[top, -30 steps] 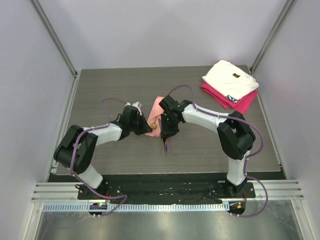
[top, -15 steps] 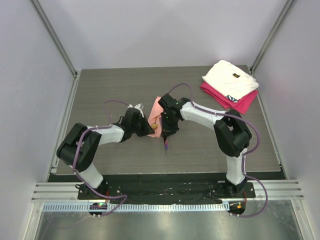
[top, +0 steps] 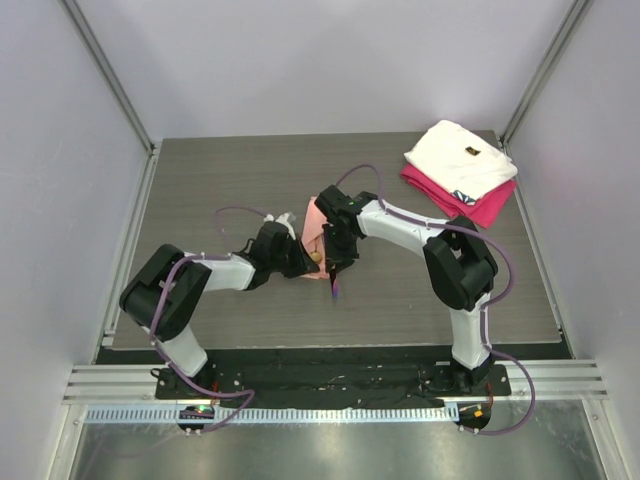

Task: Fold the napkin into a case and place the utensils inside
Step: Insert the knife into the folded napkin.

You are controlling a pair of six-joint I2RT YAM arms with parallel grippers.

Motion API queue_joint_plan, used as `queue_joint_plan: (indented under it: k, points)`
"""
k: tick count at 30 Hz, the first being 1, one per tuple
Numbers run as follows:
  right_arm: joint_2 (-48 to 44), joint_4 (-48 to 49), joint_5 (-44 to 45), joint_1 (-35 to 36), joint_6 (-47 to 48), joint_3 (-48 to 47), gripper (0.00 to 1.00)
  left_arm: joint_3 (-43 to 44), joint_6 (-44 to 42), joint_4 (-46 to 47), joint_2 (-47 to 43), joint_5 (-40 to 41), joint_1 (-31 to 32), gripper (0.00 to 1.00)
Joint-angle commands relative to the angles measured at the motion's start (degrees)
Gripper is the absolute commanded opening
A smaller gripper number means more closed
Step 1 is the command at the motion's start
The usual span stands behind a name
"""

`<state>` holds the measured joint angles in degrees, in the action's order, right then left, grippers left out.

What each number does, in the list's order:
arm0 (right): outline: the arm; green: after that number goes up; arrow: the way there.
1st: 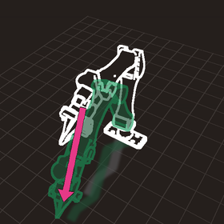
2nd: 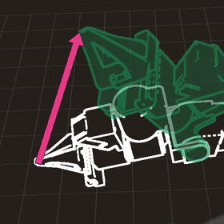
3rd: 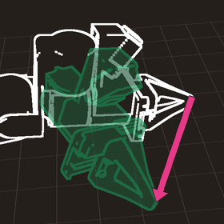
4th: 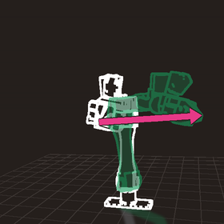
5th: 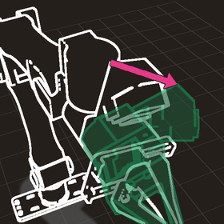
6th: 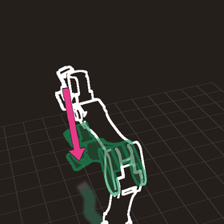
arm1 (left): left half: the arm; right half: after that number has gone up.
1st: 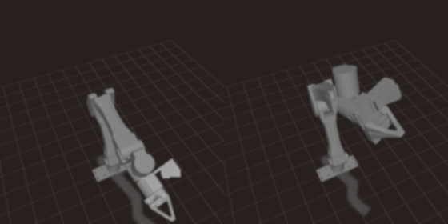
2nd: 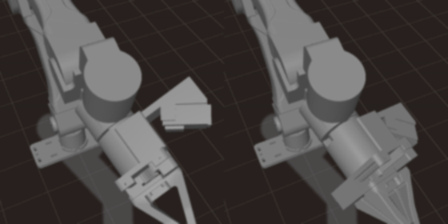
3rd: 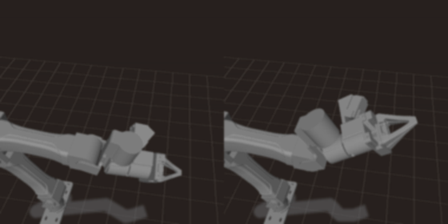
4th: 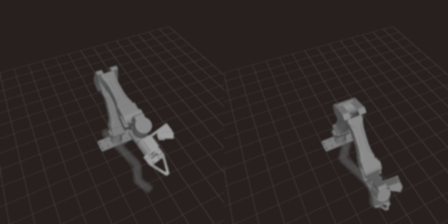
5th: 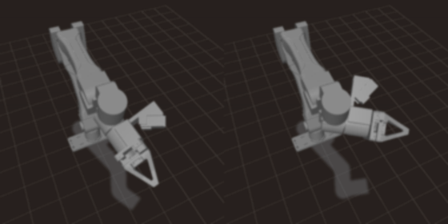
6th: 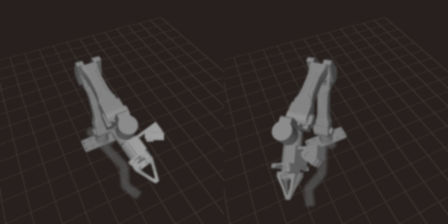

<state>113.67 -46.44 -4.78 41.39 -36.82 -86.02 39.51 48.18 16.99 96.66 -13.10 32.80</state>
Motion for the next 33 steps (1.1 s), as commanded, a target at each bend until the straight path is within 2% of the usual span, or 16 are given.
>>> queue_joint_plan:
  k: [1,24,33]
  points:
    - [-1.08,-1.38,1.52,-0.17,0.78,-1.35,0.01,-1.1,1.47,2.52,1.33,-0.87,0.78,0.0]
    - [4.89,-1.47,6.53,-1.31,0.61,-9.25,0.01,-2.42,3.5,5.33,2.48,-2.36,2.1,0.0]
    - [7.45,0.55,5.74,-2.45,0.52,-11.89,0.01,-2.94,3.32,5.51,2.92,-3.07,2.1,0.0]
